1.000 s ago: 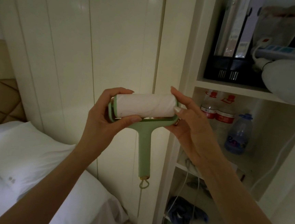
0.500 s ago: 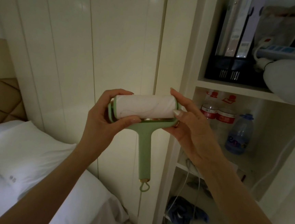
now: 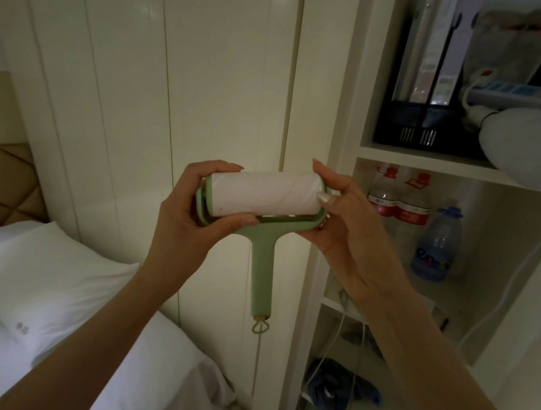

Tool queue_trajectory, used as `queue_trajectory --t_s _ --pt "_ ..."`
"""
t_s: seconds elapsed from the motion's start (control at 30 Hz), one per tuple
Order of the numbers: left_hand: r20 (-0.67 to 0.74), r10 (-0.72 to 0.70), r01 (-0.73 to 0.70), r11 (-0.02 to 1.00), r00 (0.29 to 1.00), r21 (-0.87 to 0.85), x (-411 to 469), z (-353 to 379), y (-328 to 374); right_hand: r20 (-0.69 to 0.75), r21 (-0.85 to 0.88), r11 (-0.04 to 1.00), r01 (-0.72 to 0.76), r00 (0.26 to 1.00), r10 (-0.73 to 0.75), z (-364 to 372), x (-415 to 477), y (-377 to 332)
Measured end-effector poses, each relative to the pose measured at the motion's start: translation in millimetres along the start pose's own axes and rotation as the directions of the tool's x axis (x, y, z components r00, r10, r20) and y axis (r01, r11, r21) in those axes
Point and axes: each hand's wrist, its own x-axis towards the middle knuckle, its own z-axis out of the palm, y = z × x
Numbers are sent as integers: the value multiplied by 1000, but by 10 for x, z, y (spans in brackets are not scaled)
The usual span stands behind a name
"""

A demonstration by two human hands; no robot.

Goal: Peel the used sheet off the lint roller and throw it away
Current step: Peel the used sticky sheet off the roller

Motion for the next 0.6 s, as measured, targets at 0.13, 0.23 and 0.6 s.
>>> queue_trajectory --t_s 0.13,0.23,0.6 --pt "5 -8 7 1000 1000 7 -1 -14 -10 36 33 999 -38 999 36 -14 -14 2" --pt "6 -7 7 1000 1000 1 0 -11 -5 63 40 999 -26 998 23 2 -21 -23" --pt "-4 4 -4 1000 1000 -2 -10 5 28 -49 -39 999 -3 999 1 50 -39 -9"
